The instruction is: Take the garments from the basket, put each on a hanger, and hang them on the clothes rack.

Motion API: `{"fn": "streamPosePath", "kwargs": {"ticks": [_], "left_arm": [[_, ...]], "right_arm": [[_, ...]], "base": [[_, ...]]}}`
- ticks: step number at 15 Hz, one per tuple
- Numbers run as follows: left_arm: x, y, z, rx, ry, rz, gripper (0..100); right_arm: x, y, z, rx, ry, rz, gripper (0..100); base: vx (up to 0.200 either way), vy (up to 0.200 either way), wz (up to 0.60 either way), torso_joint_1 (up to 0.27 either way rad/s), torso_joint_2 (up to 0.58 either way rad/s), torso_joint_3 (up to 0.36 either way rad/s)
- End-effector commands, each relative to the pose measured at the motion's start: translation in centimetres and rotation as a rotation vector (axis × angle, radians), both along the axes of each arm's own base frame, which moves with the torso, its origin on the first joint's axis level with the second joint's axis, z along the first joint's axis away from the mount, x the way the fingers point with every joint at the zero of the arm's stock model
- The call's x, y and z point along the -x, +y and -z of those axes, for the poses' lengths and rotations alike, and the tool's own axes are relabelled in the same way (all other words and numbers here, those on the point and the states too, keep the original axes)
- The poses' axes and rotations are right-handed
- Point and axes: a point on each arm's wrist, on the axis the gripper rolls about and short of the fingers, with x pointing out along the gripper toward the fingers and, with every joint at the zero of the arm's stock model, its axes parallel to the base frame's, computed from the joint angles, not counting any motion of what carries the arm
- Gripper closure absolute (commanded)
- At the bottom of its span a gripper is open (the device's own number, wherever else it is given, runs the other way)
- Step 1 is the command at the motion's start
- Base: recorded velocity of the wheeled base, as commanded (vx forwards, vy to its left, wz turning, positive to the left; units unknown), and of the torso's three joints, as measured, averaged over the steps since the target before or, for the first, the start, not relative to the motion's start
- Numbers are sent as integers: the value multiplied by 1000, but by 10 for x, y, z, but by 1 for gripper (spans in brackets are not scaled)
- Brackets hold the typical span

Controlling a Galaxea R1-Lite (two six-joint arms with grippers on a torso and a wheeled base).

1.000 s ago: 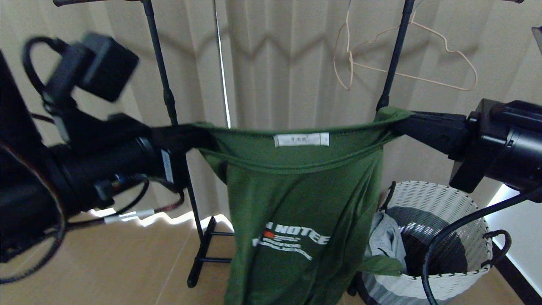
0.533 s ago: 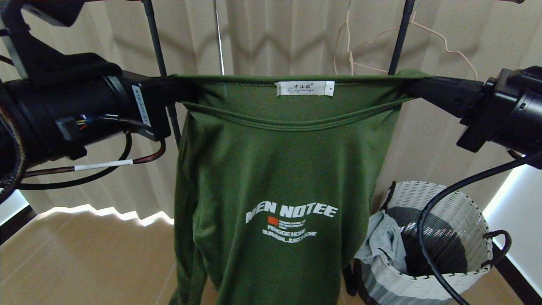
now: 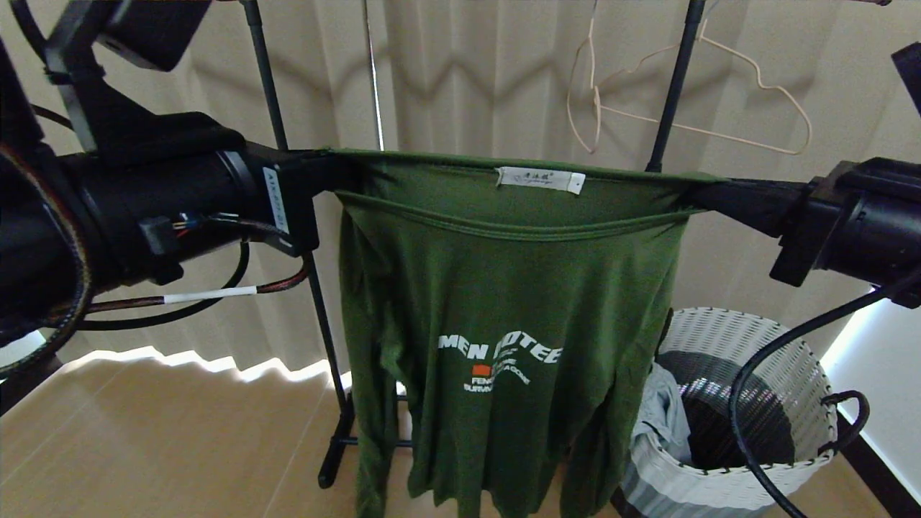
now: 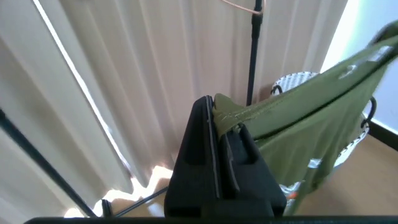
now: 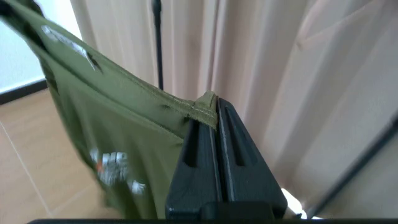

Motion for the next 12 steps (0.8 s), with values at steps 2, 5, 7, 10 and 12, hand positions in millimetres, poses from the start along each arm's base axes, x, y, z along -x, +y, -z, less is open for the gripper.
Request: {"fn": "streamPosePath", "kwargs": {"ticks": [2,5,7,10,12], "left_arm": [[-33,-24,5,20,51,-1,100],[-65,-46,9,72,94,-4,100],[-70,-50,9,77,98,-3,100],[-66,-47,12,63,116,-4,100],[-41,-27,9,-13,224,-15,100]], "right_arm": [[38,-19,-11,-13,-17,-65,100],[71,-25,-1,-12,9,-354,100],[73,-23,-1,-12,4,-383,100],[64,-20,3,4,23,-376,100],[40,-22,13,108,-15,-310,100]], "base": [[0,0,0,0,0,0],[0,0,0,0,0,0],[0,0,0,0,0,0],[0,0,0,0,0,0],[0,0,0,0,0,0]]}}
